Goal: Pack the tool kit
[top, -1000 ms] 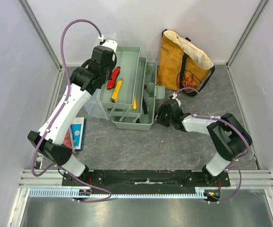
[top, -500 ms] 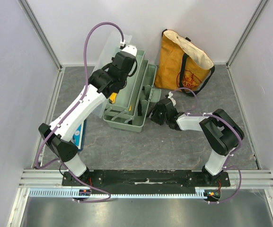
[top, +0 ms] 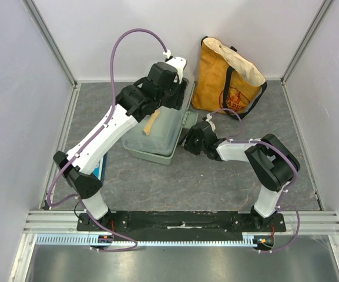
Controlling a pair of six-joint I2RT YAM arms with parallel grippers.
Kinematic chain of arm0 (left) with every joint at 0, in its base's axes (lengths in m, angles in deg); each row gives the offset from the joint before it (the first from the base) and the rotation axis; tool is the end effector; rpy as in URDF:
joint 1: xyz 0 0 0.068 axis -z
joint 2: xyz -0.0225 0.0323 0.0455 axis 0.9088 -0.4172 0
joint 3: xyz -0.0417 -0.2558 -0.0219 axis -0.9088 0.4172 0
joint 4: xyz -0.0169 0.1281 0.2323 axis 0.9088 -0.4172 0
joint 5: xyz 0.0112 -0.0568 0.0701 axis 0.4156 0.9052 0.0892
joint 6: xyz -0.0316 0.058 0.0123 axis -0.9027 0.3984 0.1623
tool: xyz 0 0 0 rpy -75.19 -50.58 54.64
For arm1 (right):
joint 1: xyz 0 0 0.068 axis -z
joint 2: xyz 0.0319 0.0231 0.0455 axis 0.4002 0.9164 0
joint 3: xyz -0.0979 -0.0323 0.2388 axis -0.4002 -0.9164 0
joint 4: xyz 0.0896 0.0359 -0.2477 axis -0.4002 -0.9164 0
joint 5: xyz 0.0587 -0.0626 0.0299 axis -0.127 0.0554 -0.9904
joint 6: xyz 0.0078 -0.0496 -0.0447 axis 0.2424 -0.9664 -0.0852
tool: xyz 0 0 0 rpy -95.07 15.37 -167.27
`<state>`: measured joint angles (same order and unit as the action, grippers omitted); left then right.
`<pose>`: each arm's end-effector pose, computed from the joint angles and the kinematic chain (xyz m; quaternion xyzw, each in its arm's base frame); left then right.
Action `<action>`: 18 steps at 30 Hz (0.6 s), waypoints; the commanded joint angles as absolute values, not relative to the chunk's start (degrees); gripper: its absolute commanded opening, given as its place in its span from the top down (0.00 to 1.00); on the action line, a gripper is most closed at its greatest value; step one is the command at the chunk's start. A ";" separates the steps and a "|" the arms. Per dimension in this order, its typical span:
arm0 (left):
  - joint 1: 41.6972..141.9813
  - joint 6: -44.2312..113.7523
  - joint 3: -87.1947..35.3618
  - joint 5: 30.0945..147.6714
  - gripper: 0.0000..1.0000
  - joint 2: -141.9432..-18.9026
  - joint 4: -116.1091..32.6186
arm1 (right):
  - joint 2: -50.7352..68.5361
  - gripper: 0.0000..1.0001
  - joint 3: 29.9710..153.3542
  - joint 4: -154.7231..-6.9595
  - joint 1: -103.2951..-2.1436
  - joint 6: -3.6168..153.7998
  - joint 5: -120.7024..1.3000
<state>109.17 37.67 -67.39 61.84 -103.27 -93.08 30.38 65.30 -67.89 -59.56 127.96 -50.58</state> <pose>0.2893 -0.2537 0.4164 0.1897 0.8530 -0.0763 0.4802 0.2988 0.2151 0.1105 0.1921 0.8892 0.2998 0.2874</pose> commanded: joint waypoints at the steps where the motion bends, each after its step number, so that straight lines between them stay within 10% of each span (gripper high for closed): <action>1: 109.46 33.07 -72.05 73.93 0.35 -100.91 -89.12 | 30.22 0.47 66.04 -70.14 -59.80 128.66 -48.72; 18: 97.00 30.62 -53.08 73.84 0.22 -89.84 -85.25 | 18.43 0.36 54.00 -67.24 -47.07 121.54 -51.88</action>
